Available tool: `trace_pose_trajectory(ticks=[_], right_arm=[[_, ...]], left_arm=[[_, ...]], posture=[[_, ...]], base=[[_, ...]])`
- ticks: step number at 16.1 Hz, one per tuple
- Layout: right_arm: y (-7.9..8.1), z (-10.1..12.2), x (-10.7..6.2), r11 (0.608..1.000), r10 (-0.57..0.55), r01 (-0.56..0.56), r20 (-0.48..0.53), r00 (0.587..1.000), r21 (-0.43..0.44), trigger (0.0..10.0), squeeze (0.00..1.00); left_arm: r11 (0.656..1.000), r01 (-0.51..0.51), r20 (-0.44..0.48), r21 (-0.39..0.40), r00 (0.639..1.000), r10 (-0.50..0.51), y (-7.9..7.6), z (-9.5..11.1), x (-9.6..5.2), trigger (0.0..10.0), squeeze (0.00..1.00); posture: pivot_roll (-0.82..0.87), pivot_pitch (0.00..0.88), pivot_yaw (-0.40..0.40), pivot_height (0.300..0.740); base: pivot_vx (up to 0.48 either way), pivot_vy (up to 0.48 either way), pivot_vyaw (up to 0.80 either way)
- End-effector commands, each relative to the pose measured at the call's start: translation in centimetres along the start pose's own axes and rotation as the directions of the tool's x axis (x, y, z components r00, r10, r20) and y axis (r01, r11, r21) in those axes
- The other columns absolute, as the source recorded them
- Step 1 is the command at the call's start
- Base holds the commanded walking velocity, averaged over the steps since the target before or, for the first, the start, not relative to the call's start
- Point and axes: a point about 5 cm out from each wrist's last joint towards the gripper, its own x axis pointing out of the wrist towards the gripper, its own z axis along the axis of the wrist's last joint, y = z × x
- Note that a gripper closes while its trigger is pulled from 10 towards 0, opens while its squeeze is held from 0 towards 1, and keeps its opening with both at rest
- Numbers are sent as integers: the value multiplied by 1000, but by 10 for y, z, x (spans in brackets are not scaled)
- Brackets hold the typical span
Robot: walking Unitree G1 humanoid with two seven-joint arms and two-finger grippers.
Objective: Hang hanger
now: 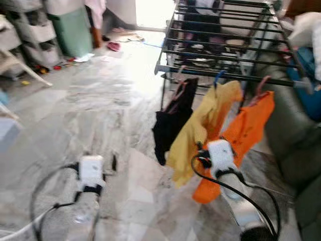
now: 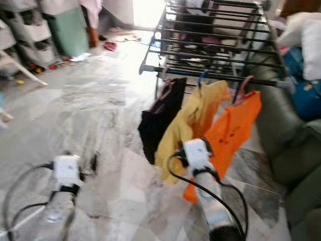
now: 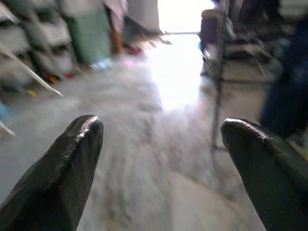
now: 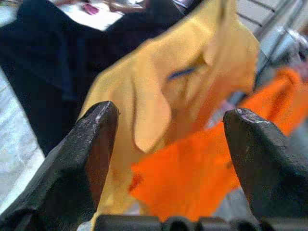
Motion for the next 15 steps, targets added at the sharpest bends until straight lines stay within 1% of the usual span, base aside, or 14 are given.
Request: trace_pose_trajectory(ticks=[1, 2, 3, 4, 5, 6, 7, 8, 10, 11, 12, 13, 14, 15], right_arm=[[-14, 2, -2, 997, -71, 70, 9, 997, 35, 10000, 0], [-19, 0, -6, 994, -97, 96, 8, 995, 43, 10000, 0], [-21, -3, -11, 992, -110, 110, -1, 994, 54, 10000, 0], [-21, -4, -13, 992, -111, 111, -4, 994, 58, 10000, 0], [-22, -8, -18, 991, -116, 116, -13, 993, 61, 10000, 0], [-24, -12, -23, 990, -121, 123, -23, 992, 64, 10000, 0], [-24, -22, -31, 990, -120, 124, -59, 991, 68, 10000, 0], [-23, -25, -32, 990, -116, 121, -70, 991, 72, 10000, 0], [-13, -38, -36, 994, -62, 72, -130, 990, 77, 10000, 0], [-7, -47, -36, 997, -22, 35, -169, 985, 74, 10000, 0], [-5, -52, -35, 995, -10, 29, -203, 979, 92, 10000, 0], [1, -64, -34, 992, 33, 2, -279, 960, 126, 10000, 0], [6, -75, -36, 988, 77, -23, -352, 933, 155, 10000, 0], [10, -82, -38, 985, 103, -39, -393, 914, 166, 10000, 0]], left_arm=[[1000, 3, 13, 22, 1000, -3, 3, 2, -4, 10000, 0], [999, 6, 32, 46, 999, -7, 7, 5, -9, 10000, 0], [999, -2, 28, 48, 1000, 1, 10, 5, -12, 10000, 0], [999, 4, 29, 54, 1000, -5, 11, 5, -13, 10000, 0], [997, 20, 37, 74, 999, -23, 10, 6, -17, 10000, 0], [997, 29, 31, 76, 999, -31, 11, 6, -21, 10000, 0], [996, 38, -16, 82, 999, -37, 17, -4, -29, 10000, 0], [995, 36, -31, 94, 999, -33, 18, -7, -30, 10000, 0], [993, 21, -145, 120, 989, -4, 25, -32, -34, 10000, 0], [992, 27, -210, 125, 978, -1, 26, -44, -34, 10000, 0], [995, 25, -242, 99, 970, -1, 24, -48, -31, 10000, 0], [997, 46, -302, 57, 953, -26, 20, -54, -27, 10000, 0], [995, 61, -354, 76, 935, -30, 16, -60, -25, 10000, 0], [994, 77, -381, 74, 923, -43, 12, -64, -23, 10000, 0]], posture=[[-47, 0, -14, 740], [-50, 0, -7, 740], [-55, 0, 3, 740], [-57, 0, 6, 740], [-62, 0, 16, 740], [-67, 0, 23, 740], [-79, 0, 40, 740], [-81, 0, 43, 740], [-87, 0, 48, 740], [-92, 0, 47, 740], [-93, 0, 47, 740], [-92, 0, 46, 740], [-97, 0, 43, 740], [-99, 0, 45, 740]], base=[[0, 0, 0], [0, 0, 0], [0, 0, 0], [0, 0, 0], [0, 0, 0], [0, 0, 0], [0, 0, 0], [0, 0, 0], [0, 0, 0], [0, 0, 0], [0, 0, 0], [0, 0, 0], [0, 0, 0], [0, 0, 0]])
